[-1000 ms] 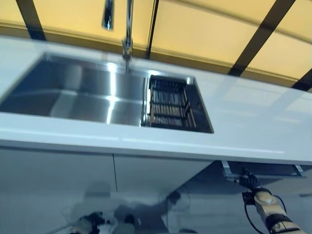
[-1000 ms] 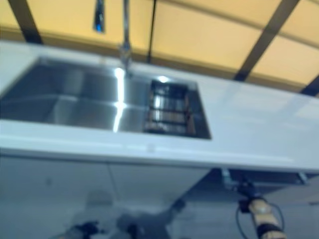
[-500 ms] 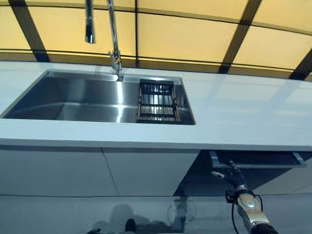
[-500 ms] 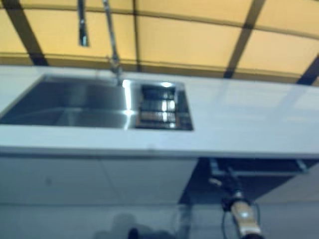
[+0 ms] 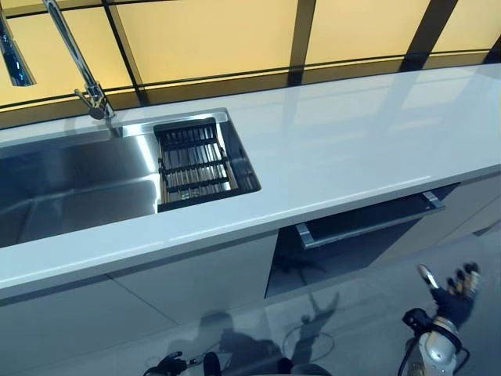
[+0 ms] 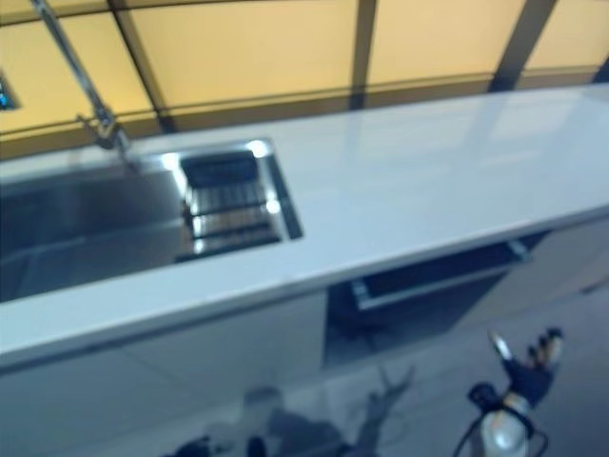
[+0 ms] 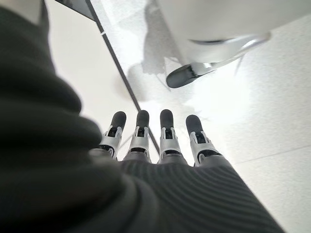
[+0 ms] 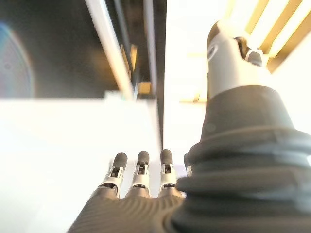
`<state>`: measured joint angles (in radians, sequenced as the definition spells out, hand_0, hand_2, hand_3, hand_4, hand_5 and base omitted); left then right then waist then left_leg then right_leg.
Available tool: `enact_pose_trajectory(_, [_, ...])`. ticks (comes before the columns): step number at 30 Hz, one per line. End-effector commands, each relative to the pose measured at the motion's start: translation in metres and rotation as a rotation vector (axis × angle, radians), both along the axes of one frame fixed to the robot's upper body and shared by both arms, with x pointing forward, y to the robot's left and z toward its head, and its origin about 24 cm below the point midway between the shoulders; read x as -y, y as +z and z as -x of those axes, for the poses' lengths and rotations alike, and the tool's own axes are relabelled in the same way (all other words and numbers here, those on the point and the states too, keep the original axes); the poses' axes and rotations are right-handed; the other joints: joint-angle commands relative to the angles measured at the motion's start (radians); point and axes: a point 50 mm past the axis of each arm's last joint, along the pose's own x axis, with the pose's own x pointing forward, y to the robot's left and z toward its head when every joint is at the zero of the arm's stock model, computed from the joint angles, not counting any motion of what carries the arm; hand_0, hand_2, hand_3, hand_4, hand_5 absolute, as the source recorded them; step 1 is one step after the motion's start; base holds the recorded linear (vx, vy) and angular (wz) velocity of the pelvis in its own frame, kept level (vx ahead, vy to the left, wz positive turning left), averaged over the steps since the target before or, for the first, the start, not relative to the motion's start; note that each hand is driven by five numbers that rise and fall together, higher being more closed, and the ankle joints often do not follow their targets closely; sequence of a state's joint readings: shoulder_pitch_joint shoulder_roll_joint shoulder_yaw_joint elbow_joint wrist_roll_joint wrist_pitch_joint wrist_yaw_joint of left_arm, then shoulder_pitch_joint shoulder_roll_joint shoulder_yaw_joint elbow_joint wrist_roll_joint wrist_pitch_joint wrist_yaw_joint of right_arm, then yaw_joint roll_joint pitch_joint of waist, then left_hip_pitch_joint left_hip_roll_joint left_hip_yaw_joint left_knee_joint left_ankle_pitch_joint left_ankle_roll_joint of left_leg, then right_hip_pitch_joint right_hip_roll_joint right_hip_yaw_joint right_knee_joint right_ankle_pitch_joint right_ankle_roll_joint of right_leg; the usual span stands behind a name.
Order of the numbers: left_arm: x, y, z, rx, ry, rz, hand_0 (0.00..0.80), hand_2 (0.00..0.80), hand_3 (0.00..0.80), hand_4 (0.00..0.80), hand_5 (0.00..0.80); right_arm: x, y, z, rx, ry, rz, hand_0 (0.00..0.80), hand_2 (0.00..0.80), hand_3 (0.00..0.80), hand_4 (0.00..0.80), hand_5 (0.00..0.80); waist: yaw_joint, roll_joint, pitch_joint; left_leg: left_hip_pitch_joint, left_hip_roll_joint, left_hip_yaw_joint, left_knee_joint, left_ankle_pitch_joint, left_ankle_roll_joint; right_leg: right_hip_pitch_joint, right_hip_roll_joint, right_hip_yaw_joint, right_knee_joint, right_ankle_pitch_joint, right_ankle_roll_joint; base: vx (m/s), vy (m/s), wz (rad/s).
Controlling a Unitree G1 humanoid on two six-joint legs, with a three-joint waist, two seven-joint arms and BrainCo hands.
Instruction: Take plates into dishwasher
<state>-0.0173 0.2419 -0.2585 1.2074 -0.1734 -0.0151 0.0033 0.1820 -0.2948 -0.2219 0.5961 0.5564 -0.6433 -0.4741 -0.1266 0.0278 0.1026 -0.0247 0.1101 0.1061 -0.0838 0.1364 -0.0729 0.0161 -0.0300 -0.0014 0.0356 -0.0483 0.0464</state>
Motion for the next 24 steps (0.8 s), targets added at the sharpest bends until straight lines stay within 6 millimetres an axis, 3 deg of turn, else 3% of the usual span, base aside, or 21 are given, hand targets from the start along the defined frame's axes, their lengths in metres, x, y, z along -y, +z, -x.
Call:
enact_pose_trajectory(1, [-0.008,0.007,-0.024,0.041,0.013,-0.039,0.0,0.0,0.0,0.0,0.0,0.0,-0.014,0.0,-0.04,-0.003,-0.089,0.0,0.0,0.0,0.0,0.0,-0.004,-0.051,0.028,-0.023,0.005,-0.051,0.034,-0.034,0.02,0.031,-0.01,0.004,0.006,0.019,-0.011,0.0,0.0,0.0])
enact_pose_trajectory(3, [-0.007,0.009,-0.031,0.043,-0.008,-0.044,0.0,0.0,0.0,0.0,0.0,-0.004,-0.041,0.008,-0.252,0.087,-0.163,0.0,0.0,0.0,0.0,0.0,0.011,-0.048,0.025,-0.02,-0.002,-0.06,0.023,-0.03,0.021,0.036,-0.013,-0.003,0.002,0.019,-0.01,-0.026,-0.014,0.04])
enact_pose_trajectory(4, [-0.009,0.01,-0.033,0.04,-0.025,-0.051,0.0,0.0,0.0,0.0,0.0,-0.011,-0.063,0.017,-0.414,0.182,-0.271,0.0,0.0,0.0,0.0,0.0,0.023,-0.048,0.022,-0.021,-0.006,-0.065,0.019,-0.028,0.021,0.036,-0.014,-0.009,0.002,0.019,-0.009,-0.026,-0.044,0.06])
enact_pose_trajectory(6, [-0.011,0.011,-0.036,0.037,-0.046,-0.06,0.0,0.0,0.0,0.0,0.0,-0.023,-0.088,0.033,-0.611,0.311,-0.409,0.0,0.0,0.0,0.0,0.0,0.04,-0.051,0.02,-0.022,-0.01,-0.073,0.014,-0.026,0.022,0.038,-0.015,-0.018,-0.001,0.02,-0.01,-0.031,-0.075,0.08])
enact_pose_trajectory(8, [-0.017,0.014,-0.039,0.033,-0.085,-0.075,0.0,0.0,0.0,0.0,0.0,-0.043,-0.115,0.064,-0.934,0.544,-0.583,0.0,0.0,0.0,0.0,0.0,0.074,-0.056,0.015,-0.021,-0.018,-0.091,0.004,-0.024,0.022,0.04,-0.016,-0.038,-0.005,0.02,-0.011,-0.034,-0.123,0.21])
enact_pose_trajectory(11, [-0.019,0.015,-0.041,0.028,-0.134,-0.078,0.0,0.0,0.0,0.0,0.0,-0.051,-0.122,0.072,-1.18,0.725,-0.585,0.0,0.0,0.0,0.0,0.0,0.119,-0.058,0.01,-0.018,-0.028,-0.116,-0.003,-0.021,0.02,0.056,-0.016,-0.067,-0.011,0.019,-0.009,0.012,-0.126,0.27])
enact_pose_trajectory(18, [-0.017,0.012,-0.032,0.008,-0.162,-0.056,0.0,0.0,0.0,0.0,0.0,-0.065,-0.125,0.062,-1.321,0.862,-0.568,0.0,0.0,0.0,0.0,0.0,0.176,-0.044,0.019,-0.024,-0.032,-0.152,-0.003,-0.005,0.009,0.085,0.0,-0.123,-0.011,0.004,-0.021,-0.004,-0.104,0.3])
enact_pose_trajectory(24, [-0.015,0.008,-0.02,-0.007,-0.146,-0.021,0.0,0.0,0.0,0.0,0.0,-0.072,-0.125,0.052,-1.392,0.958,-0.513,0.0,0.0,0.0,0.0,0.0,0.202,-0.023,0.045,-0.066,-0.008,-0.152,-0.003,0.048,-0.022,0.107,0.021,-0.133,-0.02,0.001,-0.038,-0.037,-0.088,0.2])
